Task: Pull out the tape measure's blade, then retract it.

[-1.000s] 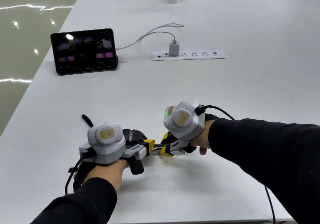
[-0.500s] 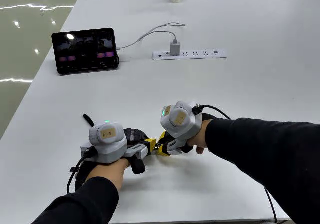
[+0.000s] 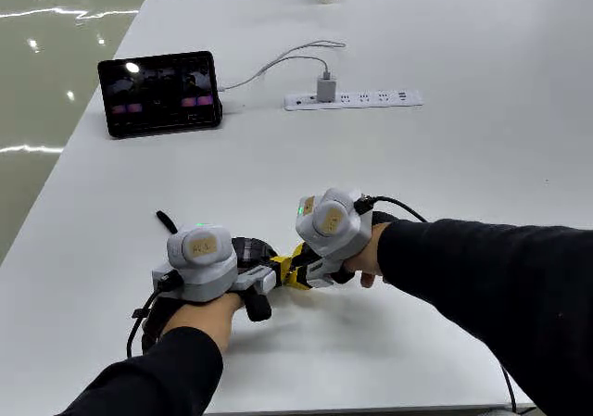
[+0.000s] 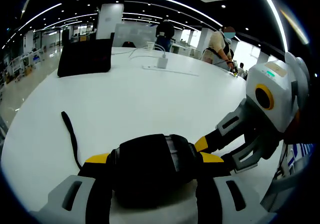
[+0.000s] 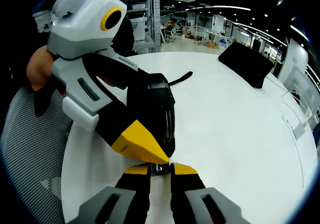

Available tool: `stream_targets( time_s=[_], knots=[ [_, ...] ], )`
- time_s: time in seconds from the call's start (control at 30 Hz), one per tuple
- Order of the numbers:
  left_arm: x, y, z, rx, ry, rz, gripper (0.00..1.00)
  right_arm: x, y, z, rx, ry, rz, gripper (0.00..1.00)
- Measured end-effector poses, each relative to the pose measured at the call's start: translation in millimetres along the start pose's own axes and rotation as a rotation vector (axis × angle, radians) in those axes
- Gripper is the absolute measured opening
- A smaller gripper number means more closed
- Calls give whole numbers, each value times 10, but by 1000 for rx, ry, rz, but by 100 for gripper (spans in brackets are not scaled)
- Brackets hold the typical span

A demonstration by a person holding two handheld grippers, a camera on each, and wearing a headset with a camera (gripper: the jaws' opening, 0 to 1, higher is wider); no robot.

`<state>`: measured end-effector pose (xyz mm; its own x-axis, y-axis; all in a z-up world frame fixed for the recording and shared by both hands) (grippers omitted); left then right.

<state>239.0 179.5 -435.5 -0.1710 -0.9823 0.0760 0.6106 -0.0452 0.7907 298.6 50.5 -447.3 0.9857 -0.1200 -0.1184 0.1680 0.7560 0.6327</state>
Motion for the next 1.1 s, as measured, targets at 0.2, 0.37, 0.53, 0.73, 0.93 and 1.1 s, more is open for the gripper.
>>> stream_targets(
  time_s=[0.2,0.37,0.53,0.73,0.93,1.1],
  knots=[
    [-2,-2,1,2,1,0,64,-10,-5,1,1,-4,2,12],
    [1,3,-2,-2,2,-5,65,-46,7,-11,1,-28,15,12],
    [9,9,5,-7,10,-3,65,-47,29,-22,-11,-41,15,13],
    [0,19,-7,-26,6,2,65,-69,5,-8,-10,-62,9,13],
    [-24,31,5,-31,-30,-42,65,-84,-6,16,3,-81,-3,14],
    [-38,41,30,-31,-43,-39,64,-96,7,60,26,-95,-26,15]
  ],
)
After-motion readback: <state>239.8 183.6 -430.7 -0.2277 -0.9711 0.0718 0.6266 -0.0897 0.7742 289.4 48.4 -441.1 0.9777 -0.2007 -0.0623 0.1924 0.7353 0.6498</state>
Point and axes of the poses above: the centre of the closed fingertips' face, and the gripper's own axes: z roughly backward along the fingers, x roughly to its right, y roughly out of its top, the point moved 10 cm from there along z, roughly backward along the fingers, and after that the axes turned 8 degrees about -z, right-handed, at the moved point
